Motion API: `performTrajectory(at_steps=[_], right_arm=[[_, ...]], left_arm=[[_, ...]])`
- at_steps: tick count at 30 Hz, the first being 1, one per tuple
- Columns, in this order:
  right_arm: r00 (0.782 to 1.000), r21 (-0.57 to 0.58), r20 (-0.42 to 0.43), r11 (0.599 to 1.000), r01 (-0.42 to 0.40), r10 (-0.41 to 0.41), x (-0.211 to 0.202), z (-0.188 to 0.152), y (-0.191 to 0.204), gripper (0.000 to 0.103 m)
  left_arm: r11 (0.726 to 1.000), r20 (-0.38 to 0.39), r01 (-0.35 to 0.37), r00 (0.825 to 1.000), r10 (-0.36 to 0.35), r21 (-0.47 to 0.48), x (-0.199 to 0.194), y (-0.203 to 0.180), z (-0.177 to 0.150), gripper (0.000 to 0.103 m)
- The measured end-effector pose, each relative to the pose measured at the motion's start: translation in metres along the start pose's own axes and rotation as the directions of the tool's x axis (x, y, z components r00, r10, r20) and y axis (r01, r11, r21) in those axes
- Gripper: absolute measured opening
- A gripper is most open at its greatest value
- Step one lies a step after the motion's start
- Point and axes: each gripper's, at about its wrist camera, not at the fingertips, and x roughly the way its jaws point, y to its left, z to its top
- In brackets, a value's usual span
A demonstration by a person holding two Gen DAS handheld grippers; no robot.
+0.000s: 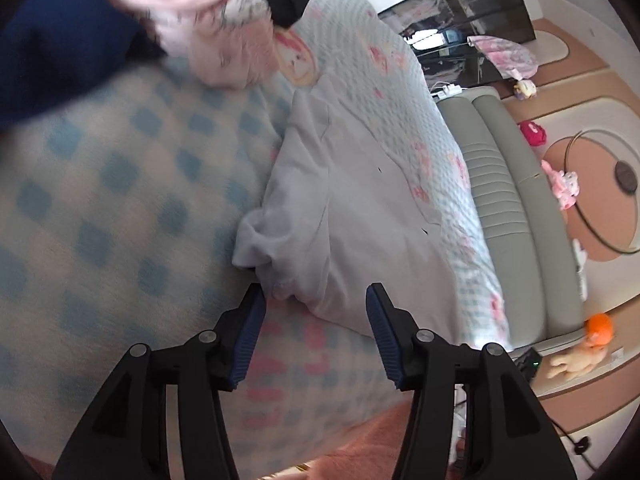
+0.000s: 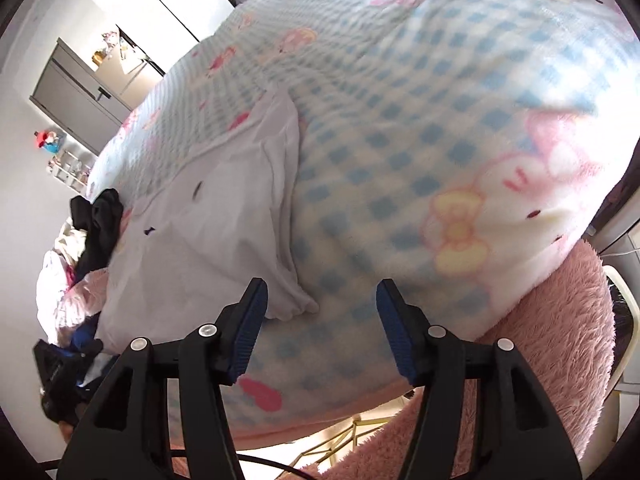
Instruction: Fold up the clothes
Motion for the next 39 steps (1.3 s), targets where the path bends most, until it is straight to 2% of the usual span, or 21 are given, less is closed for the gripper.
performTrajectory(at_steps=[2, 4, 6, 9, 12, 13, 14, 15, 16, 19, 22, 25, 26, 27, 28, 31, 32, 34, 35, 36, 39], right_arm=[[0.993, 0.002, -0.077, 0.996, -0.092, 0.092, 0.01, -0.001, 0.004, 0.059], [0.98, 0.021, -0.139, 0.989, -0.144, 0.145, 0.019, -0.006, 0.008, 0.059], [0.967, 0.093, -0.165, 0.98, -0.178, 0.192, 0.031, -0.012, 0.004, 0.059], [0.954, 0.178, -0.156, 0.957, -0.229, 0.258, 0.046, -0.015, 0.004, 0.059], [0.96, 0.151, -0.112, 0.959, -0.239, 0.257, 0.044, -0.014, 0.011, 0.059], [0.966, 0.148, -0.079, 0.961, -0.231, 0.245, 0.042, -0.011, 0.012, 0.059], [0.973, 0.142, -0.047, 0.966, -0.217, 0.226, 0.039, -0.009, 0.013, 0.053], [0.985, 0.116, -0.014, 0.979, -0.168, 0.171, 0.033, -0.007, 0.015, 0.045], [0.993, 0.087, 0.016, 0.989, -0.119, 0.118, 0.029, -0.004, 0.017, 0.043], [0.999, -0.06, 0.039, 0.998, -0.008, 0.01, 0.025, 0.001, 0.035, 0.032], [0.997, -0.023, -0.025, 0.997, -0.079, 0.078, 0.034, 0.0, 0.027, 0.028], [0.985, 0.019, -0.086, 0.989, -0.146, 0.148, 0.044, -0.002, 0.02, 0.03], [0.98, 0.034, -0.106, 0.985, -0.168, 0.171, 0.047, -0.002, 0.017, 0.038], [0.973, 0.049, -0.125, 0.981, -0.19, 0.194, 0.05, -0.003, 0.014, 0.051], [0.965, 0.064, -0.144, 0.975, -0.211, 0.218, 0.053, -0.003, 0.012, 0.055], [0.938, 0.114, -0.197, 0.957, -0.268, 0.286, 0.064, -0.005, 0.005, 0.056], [0.935, 0.133, -0.206, 0.955, -0.264, 0.287, 0.071, -0.005, 0.005, 0.056], [0.952, 0.12, -0.172, 0.965, -0.234, 0.252, 0.067, -0.001, 0.007, 0.053], [0.96, 0.11, -0.154, 0.97, -0.217, 0.233, 0.065, 0.001, 0.009, 0.052], [0.97, 0.082, -0.129, 0.977, -0.196, 0.205, 0.059, 0.003, 0.012, 0.052], [0.988, 0.024, -0.071, 0.991, -0.133, 0.135, 0.047, 0.008, 0.016, 0.052]], left_arm=[[0.989, -0.066, 0.149, 0.987, -0.15, -0.021, 0.012, -0.001, -0.006, 0.054], [0.99, -0.094, 0.137, 0.986, -0.135, 0.012, 0.024, -0.011, -0.012, 0.056], [0.997, -0.123, 0.059, 0.991, -0.052, 0.048, 0.04, -0.019, -0.015, 0.055], [0.999, -0.094, 0.037, 0.995, -0.035, 0.025, 0.042, -0.02, -0.013, 0.055], [1.0, -0.012, 0.016, 1.0, -0.016, 0.006, 0.028, -0.016, -0.007, 0.054], [1.0, -0.014, 0.023, 1.0, -0.023, 0.014, 0.026, -0.016, -0.006, 0.054], [0.999, -0.016, 0.03, 0.999, -0.03, 0.022, 0.023, -0.015, -0.004, 0.054], [0.999, -0.018, 0.034, 0.999, -0.034, 0.03, 0.021, -0.015, -0.003, 0.052], [0.999, -0.016, 0.024, 1.0, -0.023, 0.04, 0.02, -0.015, -0.004, 0.052], [0.998, 0.013, -0.034, 0.999, 0.033, 0.05, 0.022, -0.015, -0.005, 0.045], [0.997, 0.058, -0.067, 0.996, 0.066, 0.024, 0.018, -0.007, 0.002, 0.034], [0.997, 0.08, -0.07, 0.995, 0.068, 0.027, 0.013, -0.006, 0.007, 0.032], [0.998, 0.074, -0.063, 0.995, 0.06, 0.03, 0.013, -0.006, 0.007, 0.032], [0.998, 0.07, -0.052, 0.996, 0.05, 0.024, 0.013, -0.004, 0.008, 0.034], [0.999, 0.066, -0.042, 0.997, 0.04, 0.017, 0.014, -0.002, 0.009, 0.035], [0.999, 0.054, -0.004, 0.999, 0.006, -0.034, 0.021, 0.011, 0.013, 0.042], [0.997, 0.045, 0.036, 0.998, -0.033, -0.064, 0.023, 0.018, 0.014, 0.048], [0.977, 0.043, 0.154, 0.988, -0.149, -0.145, 0.024, 0.026, 0.016, 0.054], [0.964, 0.062, 0.192, 0.981, -0.184, -0.181, 0.024, 0.029, 0.015, 0.057], [0.963, 0.075, 0.19, 0.981, -0.178, -0.192, 0.021, 0.031, 0.015, 0.057], [0.986, 0.072, 0.096, 0.994, -0.087, -0.136, 0.021, 0.027, 0.02, 0.057]])
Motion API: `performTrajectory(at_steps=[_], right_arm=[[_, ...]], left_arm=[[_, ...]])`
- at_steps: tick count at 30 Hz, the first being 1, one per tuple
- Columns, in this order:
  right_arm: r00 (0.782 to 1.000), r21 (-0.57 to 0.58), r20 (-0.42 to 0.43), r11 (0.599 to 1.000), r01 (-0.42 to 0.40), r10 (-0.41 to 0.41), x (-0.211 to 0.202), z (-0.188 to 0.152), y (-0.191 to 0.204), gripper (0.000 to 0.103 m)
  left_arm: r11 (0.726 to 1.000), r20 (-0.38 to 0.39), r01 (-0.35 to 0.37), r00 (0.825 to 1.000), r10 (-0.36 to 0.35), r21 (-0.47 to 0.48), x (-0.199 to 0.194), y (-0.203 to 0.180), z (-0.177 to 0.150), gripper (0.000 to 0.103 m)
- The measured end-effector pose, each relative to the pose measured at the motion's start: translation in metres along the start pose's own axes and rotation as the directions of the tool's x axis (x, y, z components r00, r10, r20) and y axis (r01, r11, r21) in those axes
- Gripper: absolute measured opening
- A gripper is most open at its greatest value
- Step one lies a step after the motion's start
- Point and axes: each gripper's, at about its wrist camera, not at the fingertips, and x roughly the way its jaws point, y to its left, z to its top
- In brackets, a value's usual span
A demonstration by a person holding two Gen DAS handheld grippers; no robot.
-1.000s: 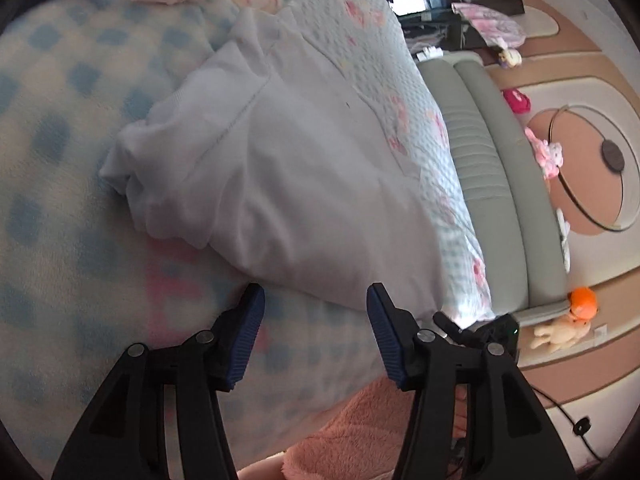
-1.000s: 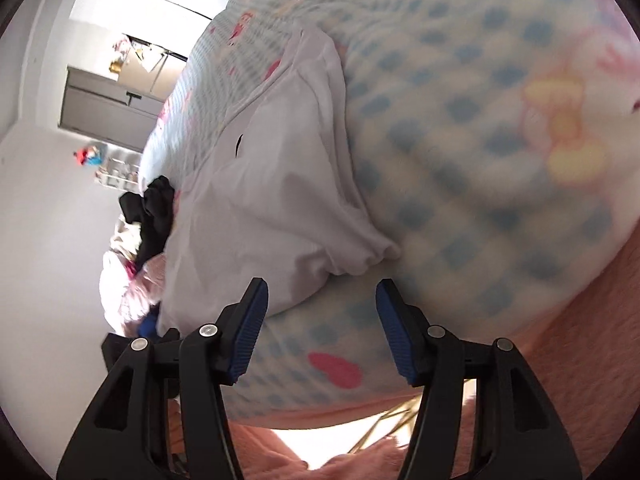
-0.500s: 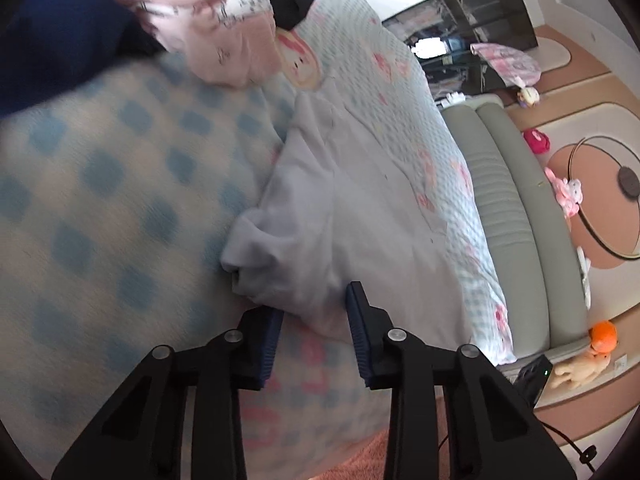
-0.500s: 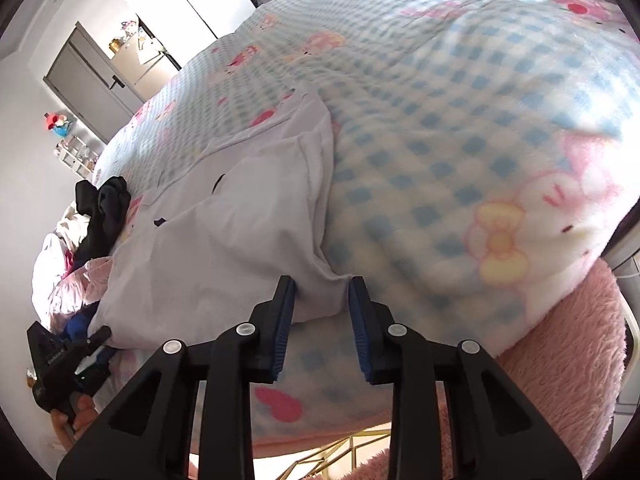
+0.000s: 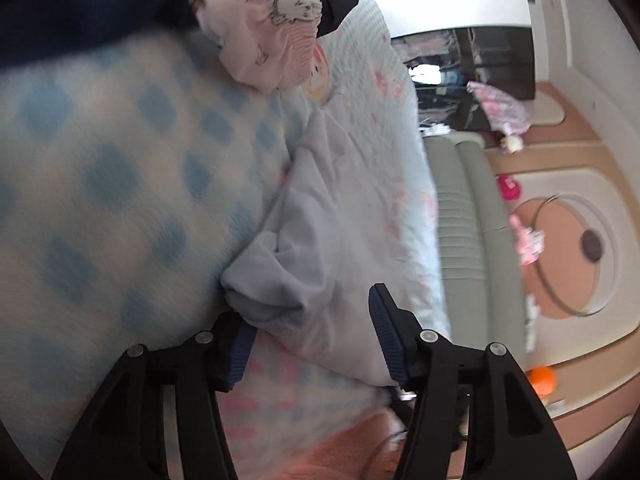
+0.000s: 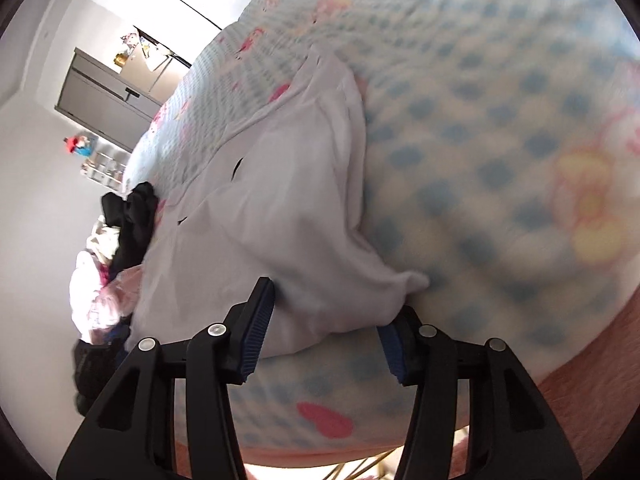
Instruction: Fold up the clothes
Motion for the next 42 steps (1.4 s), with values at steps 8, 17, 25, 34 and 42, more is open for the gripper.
performTrajectory(at_steps=[8, 17, 25, 34, 42], right_arm=[[1.0, -0.02, 0.009, 1.0, -0.024, 0.024, -0.019, 0.0, -0.002, 0.014], [0.999, -0.05, -0.032, 0.999, -0.009, 0.007, -0.035, -0.008, -0.014, 0.013], [0.999, -0.008, -0.019, 0.999, -0.035, 0.035, -0.071, -0.001, -0.047, 0.022], [0.998, -0.396, 0.022, 0.916, 0.068, -0.065, -0.082, 0.034, 0.028, 0.027], [0.984, -0.42, -0.044, 0.897, 0.136, -0.17, -0.052, 0.032, 0.03, 0.027]], left_arm=[[0.987, 0.015, -0.122, 0.993, 0.121, 0.106, 0.015, -0.017, 0.001, 0.02], [0.947, 0.026, -0.212, 0.977, 0.212, 0.24, -0.017, -0.041, -0.018, 0.014], [0.966, 0.077, -0.222, 0.974, 0.213, 0.135, -0.067, 0.003, -0.022, 0.045], [0.9, 0.148, -0.212, 0.975, 0.167, 0.381, -0.064, -0.057, -0.017, 0.049], [0.885, 0.052, -0.27, 0.961, 0.271, 0.379, -0.034, -0.038, -0.022, 0.045]])
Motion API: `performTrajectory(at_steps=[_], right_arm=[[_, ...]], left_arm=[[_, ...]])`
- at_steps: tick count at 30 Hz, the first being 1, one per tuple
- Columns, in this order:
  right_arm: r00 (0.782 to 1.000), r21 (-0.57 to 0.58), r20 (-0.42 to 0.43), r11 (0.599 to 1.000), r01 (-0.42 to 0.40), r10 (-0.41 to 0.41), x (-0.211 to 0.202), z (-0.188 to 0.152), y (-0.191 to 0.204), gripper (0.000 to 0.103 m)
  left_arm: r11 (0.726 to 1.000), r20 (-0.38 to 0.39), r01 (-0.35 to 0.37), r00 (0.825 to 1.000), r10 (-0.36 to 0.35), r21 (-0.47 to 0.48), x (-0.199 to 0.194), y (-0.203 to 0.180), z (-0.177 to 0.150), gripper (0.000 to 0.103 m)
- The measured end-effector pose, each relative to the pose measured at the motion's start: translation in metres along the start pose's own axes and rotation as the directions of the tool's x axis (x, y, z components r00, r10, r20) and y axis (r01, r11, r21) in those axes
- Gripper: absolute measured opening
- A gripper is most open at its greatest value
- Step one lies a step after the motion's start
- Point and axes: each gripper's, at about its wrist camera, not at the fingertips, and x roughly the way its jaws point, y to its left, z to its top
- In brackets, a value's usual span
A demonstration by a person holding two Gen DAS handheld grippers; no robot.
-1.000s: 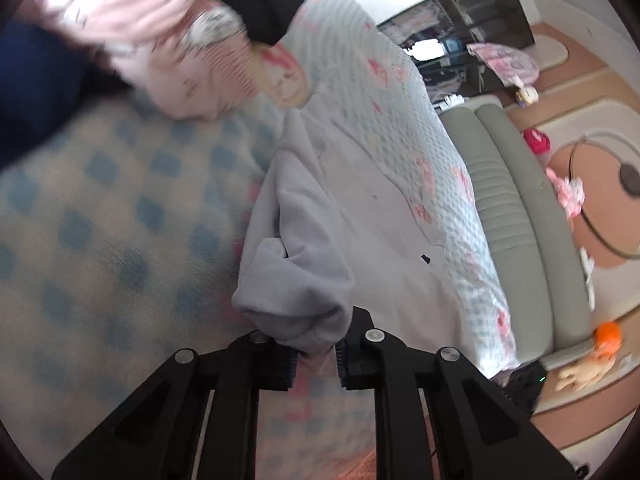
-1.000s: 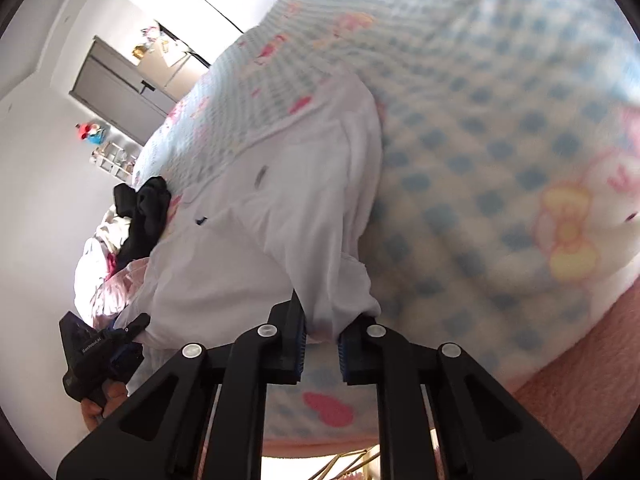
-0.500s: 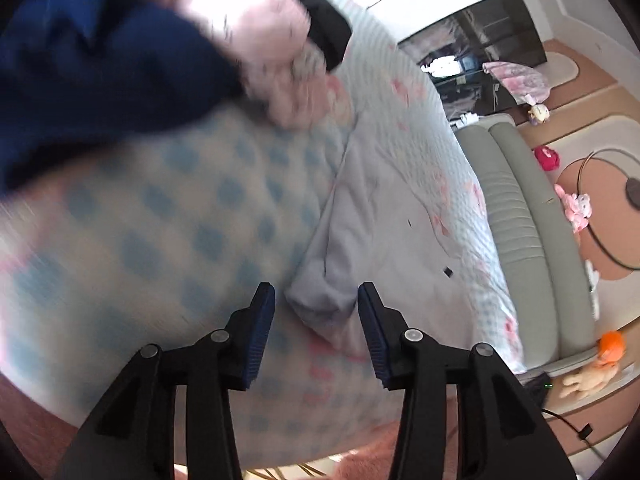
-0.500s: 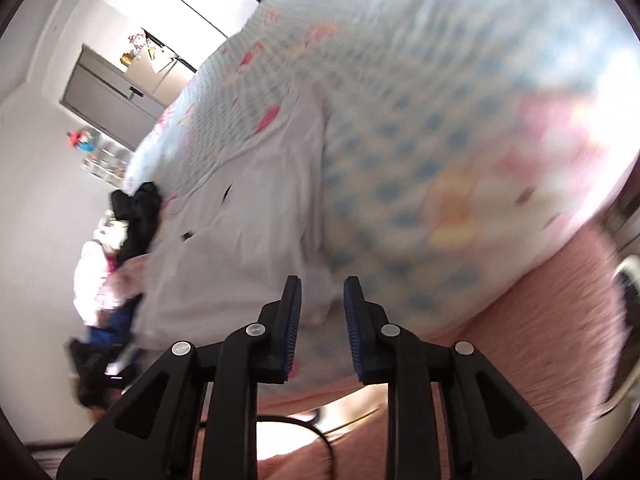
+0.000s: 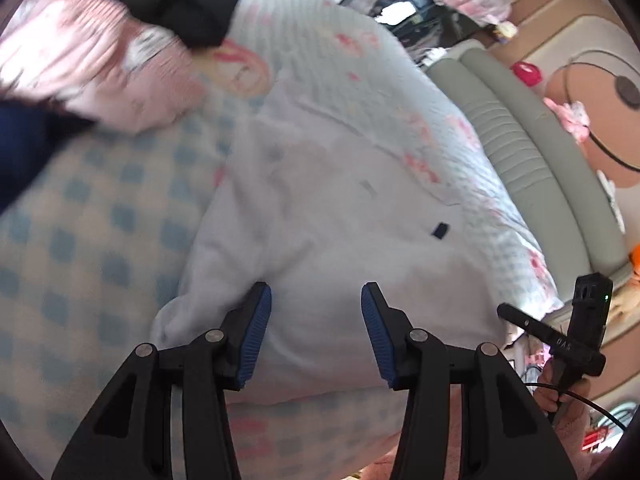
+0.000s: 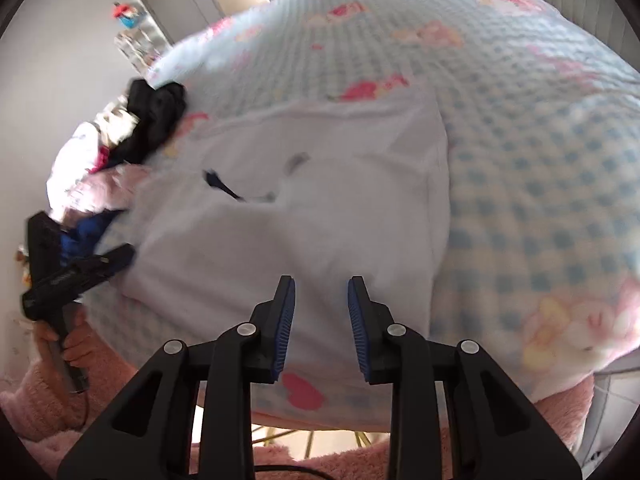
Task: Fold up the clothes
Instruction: 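Move both grippers to the navy-trimmed hem and grasp it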
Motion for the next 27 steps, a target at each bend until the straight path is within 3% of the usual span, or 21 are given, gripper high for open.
performTrajectory(at_steps=[3, 7, 10, 11, 12, 16, 19, 22, 23, 25, 27], right_arm=[[0.999, 0.03, -0.032, 0.999, 0.04, -0.039, 0.007, -0.007, -0.01, 0.024], [0.994, 0.064, -0.071, 0.994, 0.093, -0.088, 0.014, -0.015, -0.023, 0.03], [0.999, -0.034, 0.002, 0.998, 0.053, -0.053, -0.005, 0.011, -0.004, 0.034], [0.999, -0.073, 0.026, 0.997, 0.03, -0.028, -0.009, 0.022, 0.006, 0.045], [0.999, -0.113, 0.047, 0.994, 0.007, -0.002, -0.011, 0.032, 0.016, 0.053], [0.998, -0.268, 0.049, 0.963, -0.022, 0.036, 0.019, 0.068, 0.056, 0.054], [1.0, -0.282, -0.008, 0.959, -0.008, 0.006, 0.061, 0.079, 0.062, 0.054], [0.995, -0.268, -0.086, 0.963, 0.018, -0.043, 0.105, 0.084, 0.057, 0.06], [0.99, -0.261, -0.122, 0.965, 0.032, -0.066, 0.119, 0.082, 0.051, 0.059], [0.987, -0.232, -0.15, 0.972, 0.03, -0.067, 0.131, 0.077, 0.041, 0.034], [0.991, -0.165, -0.118, 0.985, 0.043, -0.064, 0.126, 0.075, 0.031, 0.012]], left_arm=[[0.999, -0.011, -0.043, 0.999, 0.043, -0.022, -0.011, 0.023, -0.005, 0.035], [0.998, -0.002, -0.052, 0.999, 0.052, 0.022, -0.028, 0.019, 0.001, 0.037], [0.989, 0.028, -0.055, 0.998, 0.052, 0.134, -0.031, -0.008, 0.016, 0.044], [0.983, 0.042, -0.058, 0.998, 0.052, 0.173, -0.03, -0.019, 0.024, 0.045], [0.98, 0.058, -0.069, 0.997, 0.059, 0.189, -0.024, -0.029, 0.034, 0.047], [0.965, 0.1, -0.128, 0.989, 0.108, 0.227, 0.016, -0.061, 0.071, 0.057], [0.948, 0.043, -0.204, 0.979, 0.199, 0.244, 0.061, -0.075, 0.086, 0.057], [0.93, -0.008, -0.223, 0.972, 0.236, 0.292, 0.092, -0.081, 0.08, 0.058], [0.923, -0.014, -0.233, 0.968, 0.25, 0.306, 0.1, -0.082, 0.077, 0.056], [0.9, 0.015, -0.268, 0.96, 0.28, 0.343, 0.106, -0.087, 0.07, 0.046], [0.874, 0.052, -0.303, 0.95, 0.307, 0.38, 0.109, -0.094, 0.064, 0.034]])
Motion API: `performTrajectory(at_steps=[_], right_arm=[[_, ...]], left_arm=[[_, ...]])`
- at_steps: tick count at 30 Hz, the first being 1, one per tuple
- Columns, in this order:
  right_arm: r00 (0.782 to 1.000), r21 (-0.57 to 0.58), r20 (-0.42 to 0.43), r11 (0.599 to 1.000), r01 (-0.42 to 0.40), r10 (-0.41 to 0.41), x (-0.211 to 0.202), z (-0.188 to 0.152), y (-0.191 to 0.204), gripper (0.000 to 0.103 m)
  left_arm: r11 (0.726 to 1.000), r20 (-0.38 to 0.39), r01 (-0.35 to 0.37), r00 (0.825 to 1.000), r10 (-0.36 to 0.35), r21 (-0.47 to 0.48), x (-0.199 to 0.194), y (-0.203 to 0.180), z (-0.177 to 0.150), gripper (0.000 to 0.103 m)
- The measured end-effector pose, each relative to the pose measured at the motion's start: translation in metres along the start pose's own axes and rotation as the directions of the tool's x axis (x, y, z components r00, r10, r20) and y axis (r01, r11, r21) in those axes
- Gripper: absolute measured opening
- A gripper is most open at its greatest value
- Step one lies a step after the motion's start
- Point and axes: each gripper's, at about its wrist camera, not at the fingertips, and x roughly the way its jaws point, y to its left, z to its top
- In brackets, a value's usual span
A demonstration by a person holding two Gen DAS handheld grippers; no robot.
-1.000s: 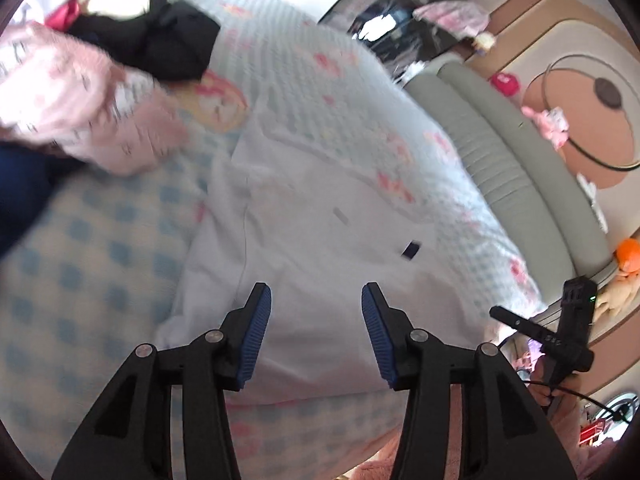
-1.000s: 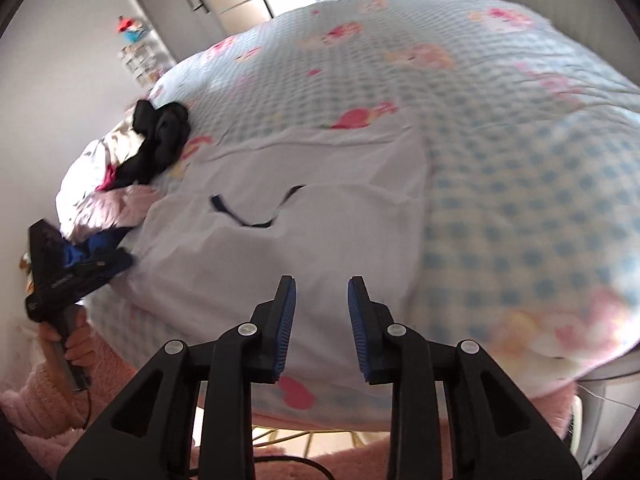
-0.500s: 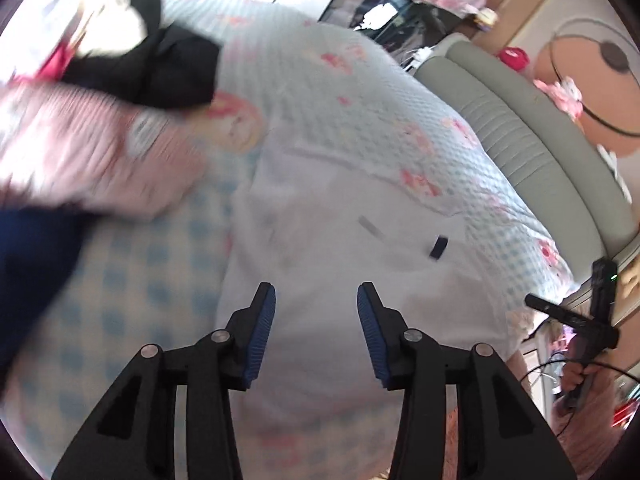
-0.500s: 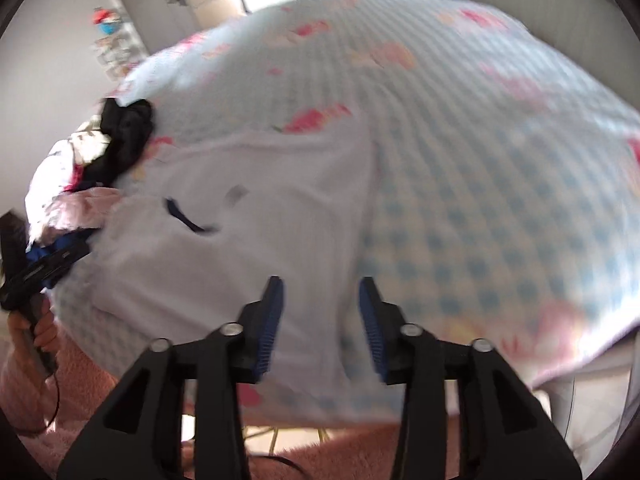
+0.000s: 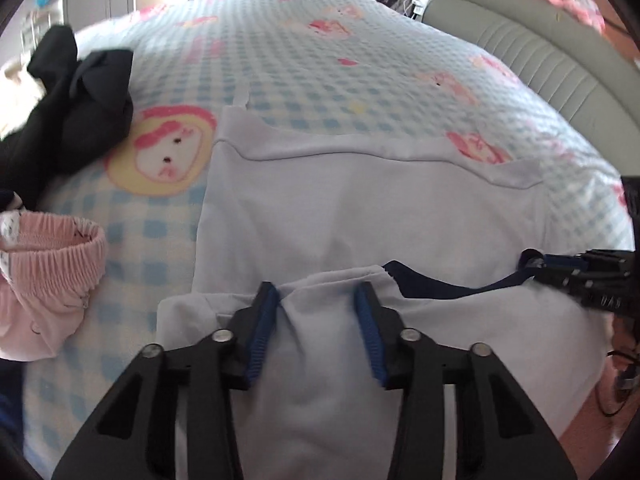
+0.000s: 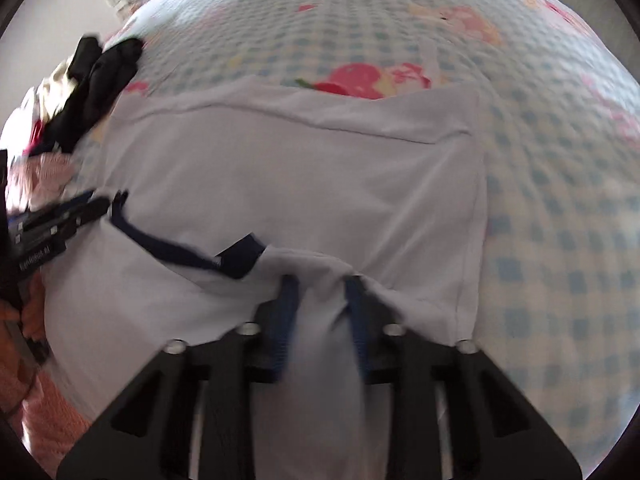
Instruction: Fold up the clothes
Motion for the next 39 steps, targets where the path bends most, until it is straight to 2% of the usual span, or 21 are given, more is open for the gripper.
performTrajectory(at_steps=[2, 5, 6, 8, 9, 10, 12, 16, 18, 19, 21, 22, 24, 28, 30, 31, 32, 33, 35, 37, 39], right_arm=[[0.999, 0.059, 0.041, 0.998, 0.025, -0.027, -0.01, -0.003, -0.009, 0.009], [0.987, 0.114, 0.106, 0.988, 0.108, -0.12, -0.026, -0.005, -0.022, 0.005], [0.983, 0.133, 0.125, 0.984, 0.115, -0.132, -0.032, -0.005, -0.026, 0.006], [0.984, 0.132, 0.162, 0.99, 0.058, -0.079, -0.045, -0.003, -0.024, 0.01], [0.982, 0.122, 0.18, 0.992, 0.026, -0.048, -0.053, -0.001, -0.02, 0.015], [0.981, 0.106, 0.193, 0.994, -0.004, -0.017, -0.059, 0.0, -0.016, 0.018], [0.986, 0.026, 0.162, 0.999, -0.043, 0.039, -0.054, 0.001, 0.006, 0.023], [0.987, -0.127, 0.087, 0.984, -0.124, 0.136, -0.043, 0.002, 0.049, 0.023], [0.995, -0.163, 0.039, 0.983, -0.084, 0.092, -0.022, -0.004, 0.06, 0.023], [0.999, -0.164, 0.035, 0.986, -0.029, 0.035, -0.01, -0.006, 0.061, 0.023], [0.999, -0.134, 0.041, 0.991, 0.029, -0.024, 0.008, -0.011, 0.055, 0.02], [0.998, -0.101, 0.06, 0.994, 0.032, -0.026, 0.005, -0.012, 0.05, 0.02], [0.995, -0.036, 0.098, 0.999, 0.038, -0.034, -0.002, -0.015, 0.038, 0.016], [0.984, 0.096, 0.171, 0.995, 0.04, -0.056, -0.015, -0.019, 0.015, 0.015], [0.976, 0.161, 0.206, 0.986, 0.037, -0.071, -0.021, -0.022, 0.004, 0.019], [0.972, 0.188, 0.22, 0.982, 0.034, -0.076, -0.025, -0.023, -0.001, 0.02], [0.973, 0.178, 0.22, 0.984, 0.024, -0.063, -0.032, -0.027, -0.002, 0.024], [0.974, 0.168, 0.22, 0.986, 0.014, -0.051, -0.039, -0.03, -0.002, 0.031], [0.976, 0.138, 0.215, 0.99, -0.004, -0.026, -0.051, -0.038, 0.002, 0.036], [0.98, 0.134, 0.201, 0.991, -0.022, -0.006, -0.058, -0.05, 0.005, 0.036], [0.983, 0.156, 0.184, 0.987, -0.039, 0.01, -0.061, -0.062, 0.006, 0.037]], left_arm=[[1.0, 0.035, 0.002, 0.999, -0.002, -0.017, -0.008, 0.004, 0.001, 0.026], [0.997, 0.104, -0.02, 0.994, 0.028, -0.075, -0.018, 0.015, 0.005, 0.025], [0.995, 0.121, 0.016, 0.993, -0.003, -0.101, -0.021, 0.02, 0.007, 0.023], [0.976, 0.162, 0.161, 0.977, -0.137, -0.148, -0.031, 0.023, 0.012, 0.026], [0.962, 0.183, 0.225, 0.963, -0.196, -0.155, -0.038, 0.02, 0.015, 0.028], [0.963, 0.187, 0.245, 0.957, -0.221, -0.113, -0.042, 0.009, 0.017, 0.03], [0.964, 0.161, 0.266, 0.952, -0.259, -0.026, -0.047, -0.013, 0.018, 0.035], [0.955, -0.001, 0.287, 0.958, -0.288, 0.072, -0.024, -0.045, 0.008, 0.035], [0.949, -0.085, 0.296, 0.954, -0.288, 0.103, -0.008, -0.057, 0.001, 0.035], [0.947, -0.122, 0.298, 0.951, -0.284, 0.118, -0.001, -0.062, -0.003, 0.035], [0.956, -0.133, 0.257, 0.962, -0.239, 0.14, 0.008, -0.068, -0.01, 0.035], [0.96, -0.136, 0.238, 0.966, -0.218, 0.147, 0.012, -0.069, -0.012, 0.035], [0.971, -0.114, 0.21, 0.974, -0.197, 0.116, 0.009, -0.061, -0.006, 0.035], [0.987, -0.071, 0.155, 0.986, -0.151, 0.051, 0.003, -0.045, 0.005, 0.035], [0.991, -0.049, 0.131, 0.99, -0.13, 0.019, -0.002, -0.036, 0.011, 0.036], [0.99, -0.021, 0.141, 0.99, -0.141, 0.015, -0.014, -0.031, 0.009, 0.04], [0.986, 0.015, 0.166, 0.986, -0.166, 0.034, -0.028, -0.028, 0.005, 0.048], [0.976, 0.029, 0.21, 0.977, -0.212, 0.053, -0.039, -0.031, -0.001, 0.051], [0.956, 0.025, 0.284, 0.958, -0.286, 0.073, -0.052, -0.038, -0.01, 0.052], [0.945, -0.004, 0.318, 0.948, -0.319, 0.075, -0.052, -0.048, -0.016, 0.052], [0.947, -0.011, 0.308, 0.951, -0.309, 0.087, -0.048, -0.061, -0.022, 0.052]])
